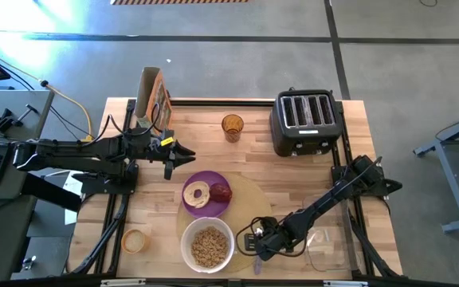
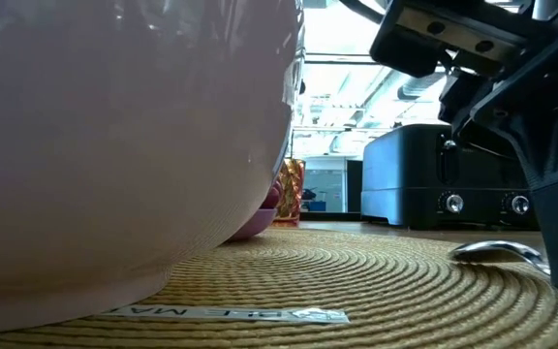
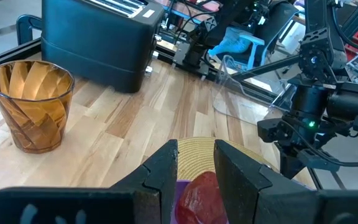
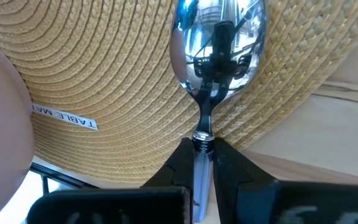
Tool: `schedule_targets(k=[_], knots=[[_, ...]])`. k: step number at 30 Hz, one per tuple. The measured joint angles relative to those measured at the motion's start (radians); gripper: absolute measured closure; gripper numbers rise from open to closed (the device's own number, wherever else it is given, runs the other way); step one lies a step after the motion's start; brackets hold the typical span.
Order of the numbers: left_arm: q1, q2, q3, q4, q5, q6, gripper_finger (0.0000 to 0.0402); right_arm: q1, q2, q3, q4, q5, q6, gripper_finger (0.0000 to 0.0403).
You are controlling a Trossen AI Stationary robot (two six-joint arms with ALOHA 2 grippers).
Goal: Arrange a breakfast setting
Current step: Put the violet spoon on the yellow mat to the right of the white bowl
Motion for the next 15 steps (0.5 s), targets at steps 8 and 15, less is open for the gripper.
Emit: schedule_targets(k=[8, 15], knots=[[0.0, 0.0, 0.0, 0.0, 0.0, 0.0, 0.0307, 0.006, -0.025, -0.003, -0.012, 0.063, -0.05, 0.0395], [0.0, 0.0, 0.0, 0.0, 0.0, 0.0, 0.0307, 0.02, -0.026, -0.004, 0.004, 0.107, -0.081, 0.0397]])
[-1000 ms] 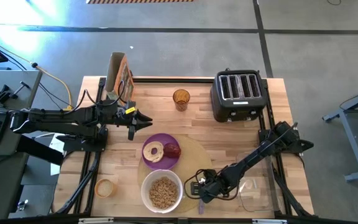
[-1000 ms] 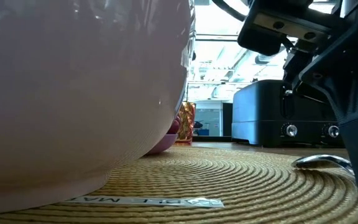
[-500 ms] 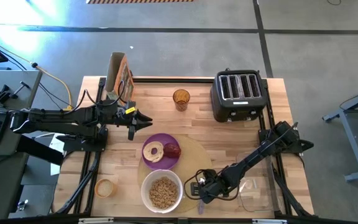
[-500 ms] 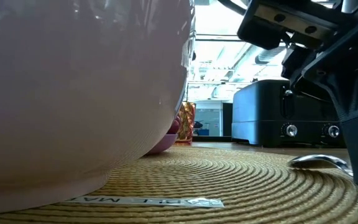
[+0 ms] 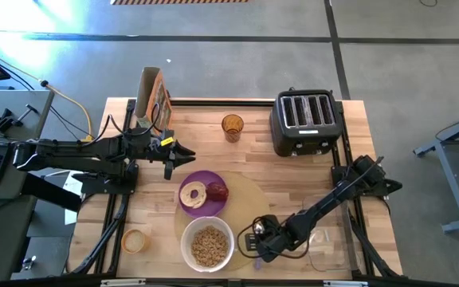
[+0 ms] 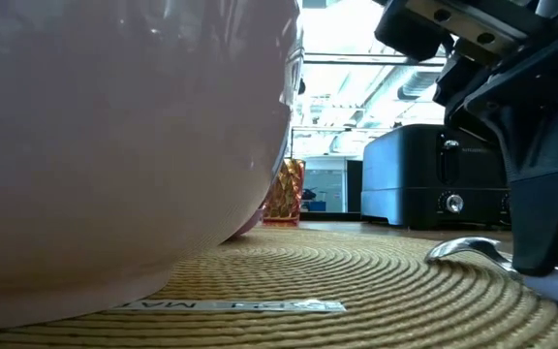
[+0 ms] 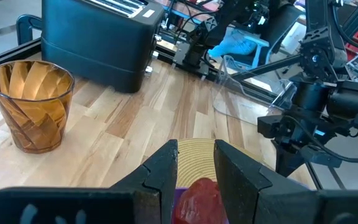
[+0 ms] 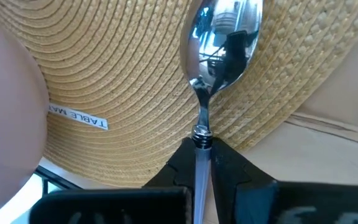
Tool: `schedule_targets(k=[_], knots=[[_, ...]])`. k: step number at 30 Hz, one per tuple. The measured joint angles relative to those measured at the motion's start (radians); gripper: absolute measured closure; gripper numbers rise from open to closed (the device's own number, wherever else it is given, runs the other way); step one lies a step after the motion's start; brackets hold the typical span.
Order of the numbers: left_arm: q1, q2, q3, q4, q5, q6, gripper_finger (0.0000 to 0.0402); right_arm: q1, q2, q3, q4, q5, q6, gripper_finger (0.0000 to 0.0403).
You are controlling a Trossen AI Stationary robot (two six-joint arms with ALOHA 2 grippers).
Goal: Arrange a breakfast setting
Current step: Put the violet spoon on the yellow mat to the right of the white bowl
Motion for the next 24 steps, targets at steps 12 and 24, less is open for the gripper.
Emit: schedule_targets(k=[12, 24], knots=[[0.0, 0.0, 0.0, 0.0, 0.0, 0.0, 0.0307, 0.006, -0.001, 0.0, -0.001, 0.013, -0.003, 0.0396], [0.0, 0.0, 0.0, 0.0, 0.0, 0.0, 0.0307, 0.004, -0.001, 0.0, 0.069, 0.073, -0.004, 0.0396]])
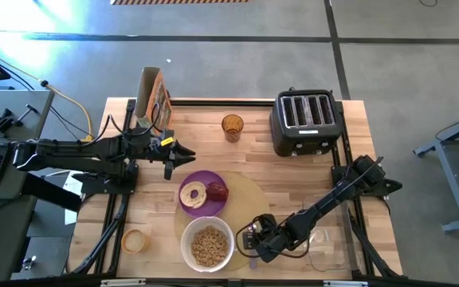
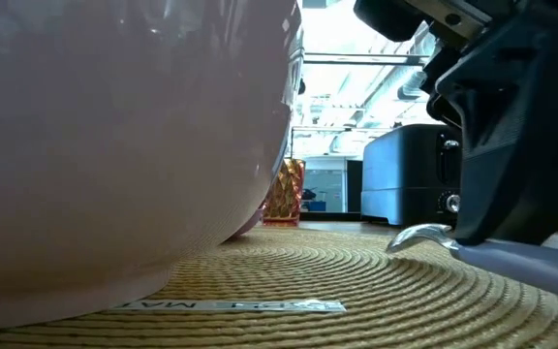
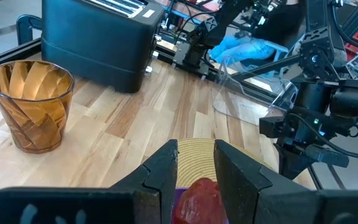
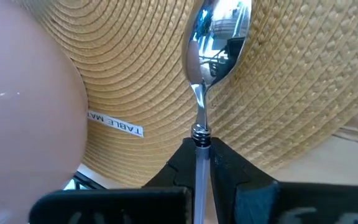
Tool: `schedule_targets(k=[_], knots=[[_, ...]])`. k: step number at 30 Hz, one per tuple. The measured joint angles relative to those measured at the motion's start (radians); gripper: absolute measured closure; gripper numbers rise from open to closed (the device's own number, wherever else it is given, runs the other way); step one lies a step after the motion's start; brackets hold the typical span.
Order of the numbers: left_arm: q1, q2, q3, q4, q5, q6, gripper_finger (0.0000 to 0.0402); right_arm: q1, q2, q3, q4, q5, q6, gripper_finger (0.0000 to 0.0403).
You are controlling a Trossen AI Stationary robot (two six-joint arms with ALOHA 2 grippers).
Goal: Arrange a breakfast setting
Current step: Put the violet spoon on the yellow mat to the right of the white bowl
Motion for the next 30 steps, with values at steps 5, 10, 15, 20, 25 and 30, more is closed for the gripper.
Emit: schedule_targets(k=[5, 10, 15, 20, 25, 30], knots=[[0.0, 0.0, 0.0, 0.0, 0.0, 0.0, 0.0307, 0.0, -0.001, 0.001, 0.001, 0.033, 0.002, 0.0396], [0.0, 0.0, 0.0, 0.0, 0.0, 0.0, 0.0307, 0.0, -0.002, 0.002, -0.055, -0.002, 0.035, 0.0396], [0.0, 0.0, 0.0, 0.0, 0.0, 0.0, 0.0307, -0.009, -0.02, 0.002, -0.072, -0.016, 0.035, 0.0396], [0.0, 0.0, 0.0, 0.0, 0.0, 0.0, 0.0307, -0.029, -0.067, 0.003, -0.123, -0.009, 0.003, 0.0396], [0.0, 0.0, 0.0, 0.0, 0.0, 0.0, 0.0307, -0.054, -0.072, 0.004, -0.142, -0.058, -0.024, 0.0396], [0.0, 0.0, 0.0, 0.0, 0.0, 0.0, 0.0307, -0.076, -0.072, 0.094, -0.288, -0.085, -0.079, 0.0396]])
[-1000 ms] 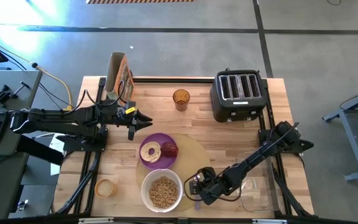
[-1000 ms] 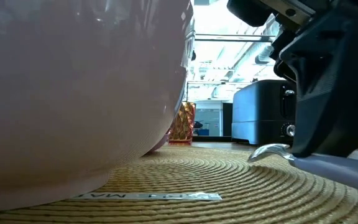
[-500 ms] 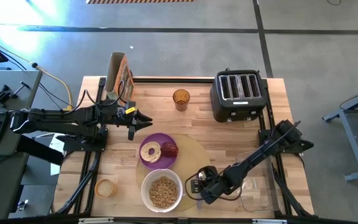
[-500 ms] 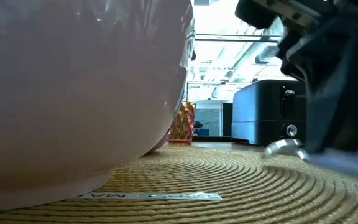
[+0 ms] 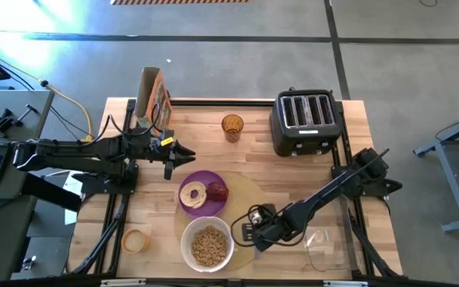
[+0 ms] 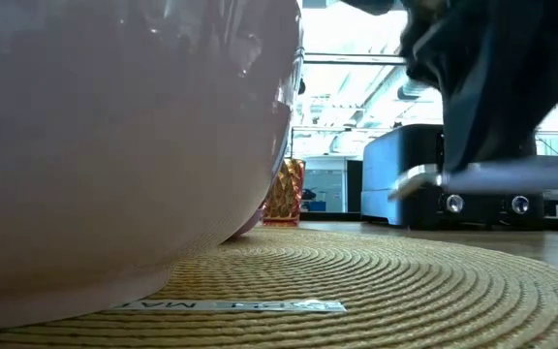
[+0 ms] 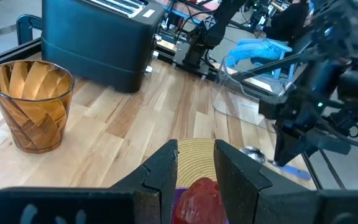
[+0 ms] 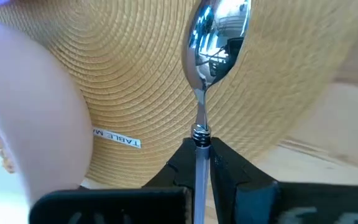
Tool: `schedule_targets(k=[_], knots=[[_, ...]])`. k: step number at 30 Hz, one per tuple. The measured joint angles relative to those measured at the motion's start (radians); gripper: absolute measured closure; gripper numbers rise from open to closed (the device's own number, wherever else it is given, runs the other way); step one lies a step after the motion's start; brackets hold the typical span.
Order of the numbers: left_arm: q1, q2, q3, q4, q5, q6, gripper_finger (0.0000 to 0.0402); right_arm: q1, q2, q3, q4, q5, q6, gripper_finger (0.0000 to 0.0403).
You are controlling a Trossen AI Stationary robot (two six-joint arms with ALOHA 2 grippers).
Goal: Arrange a breakfast setting
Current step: Put the violet spoon on the yellow mat to the right of the white bowl
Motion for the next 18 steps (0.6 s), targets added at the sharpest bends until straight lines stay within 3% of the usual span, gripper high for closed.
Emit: schedule_targets(k=[6, 18], knots=[[0.0, 0.0, 0.0, 0.0, 0.0, 0.0, 0.0307, -0.024, -0.001, 0.136, -0.24, -0.014, -0.057, 0.0396], [0.0, 0.0, 0.0, 0.0, 0.0, 0.0, 0.0307, -0.04, 0.029, 0.151, -0.265, -0.109, -0.07, 0.0396]])
